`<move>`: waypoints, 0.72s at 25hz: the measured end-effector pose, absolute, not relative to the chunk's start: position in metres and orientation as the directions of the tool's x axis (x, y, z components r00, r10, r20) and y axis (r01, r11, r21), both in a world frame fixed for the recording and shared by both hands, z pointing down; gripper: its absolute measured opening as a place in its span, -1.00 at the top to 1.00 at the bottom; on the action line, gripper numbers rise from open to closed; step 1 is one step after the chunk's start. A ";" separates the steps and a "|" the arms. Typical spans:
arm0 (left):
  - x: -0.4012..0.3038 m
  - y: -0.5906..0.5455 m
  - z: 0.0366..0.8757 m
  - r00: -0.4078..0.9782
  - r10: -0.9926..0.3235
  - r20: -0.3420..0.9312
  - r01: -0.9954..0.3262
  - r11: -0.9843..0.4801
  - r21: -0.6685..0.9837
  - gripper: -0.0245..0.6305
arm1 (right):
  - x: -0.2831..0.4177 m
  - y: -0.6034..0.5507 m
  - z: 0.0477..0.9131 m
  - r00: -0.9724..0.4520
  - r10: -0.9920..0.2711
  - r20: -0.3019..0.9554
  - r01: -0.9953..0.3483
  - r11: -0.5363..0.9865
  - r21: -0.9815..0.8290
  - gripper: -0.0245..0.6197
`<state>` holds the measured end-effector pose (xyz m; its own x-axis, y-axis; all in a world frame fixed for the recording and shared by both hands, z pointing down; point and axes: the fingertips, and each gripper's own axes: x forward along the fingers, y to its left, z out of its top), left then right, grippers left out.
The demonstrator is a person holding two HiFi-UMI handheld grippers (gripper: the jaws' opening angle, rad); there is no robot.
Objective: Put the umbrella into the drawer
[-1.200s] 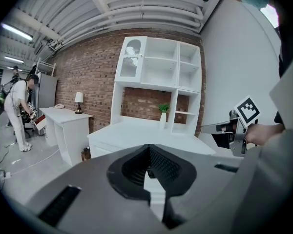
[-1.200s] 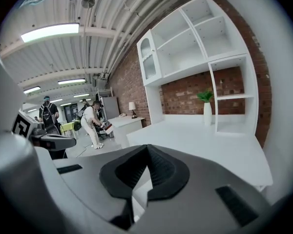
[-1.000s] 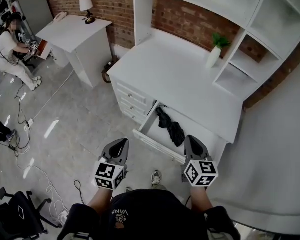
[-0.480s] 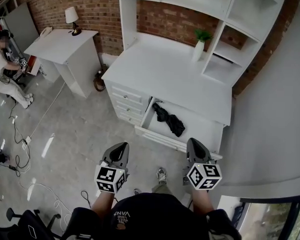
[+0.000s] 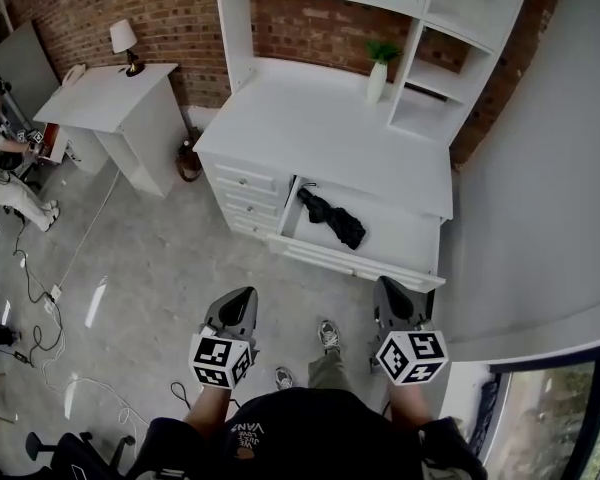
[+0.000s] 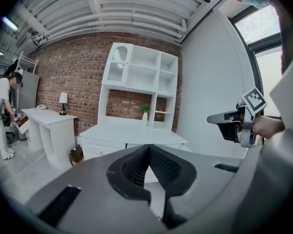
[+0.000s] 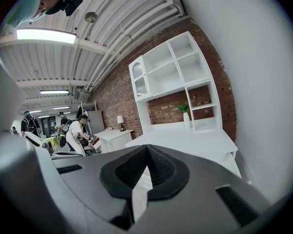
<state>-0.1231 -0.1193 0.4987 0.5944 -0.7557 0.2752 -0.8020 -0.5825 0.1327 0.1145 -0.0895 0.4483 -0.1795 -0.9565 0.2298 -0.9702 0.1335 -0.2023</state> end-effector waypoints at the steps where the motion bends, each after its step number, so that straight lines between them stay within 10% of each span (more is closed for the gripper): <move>1: -0.124 -0.116 0.501 0.598 -0.752 0.278 -0.799 -0.586 0.134 0.91 | 0.112 -0.085 0.449 -0.179 -0.957 0.230 -0.971 0.134 -0.199 0.92; 18: -0.127 -0.095 0.515 0.635 -0.719 0.283 -0.770 -0.621 0.147 0.91 | 0.098 -0.053 0.467 -0.163 -0.946 0.279 -0.981 0.124 -0.152 0.92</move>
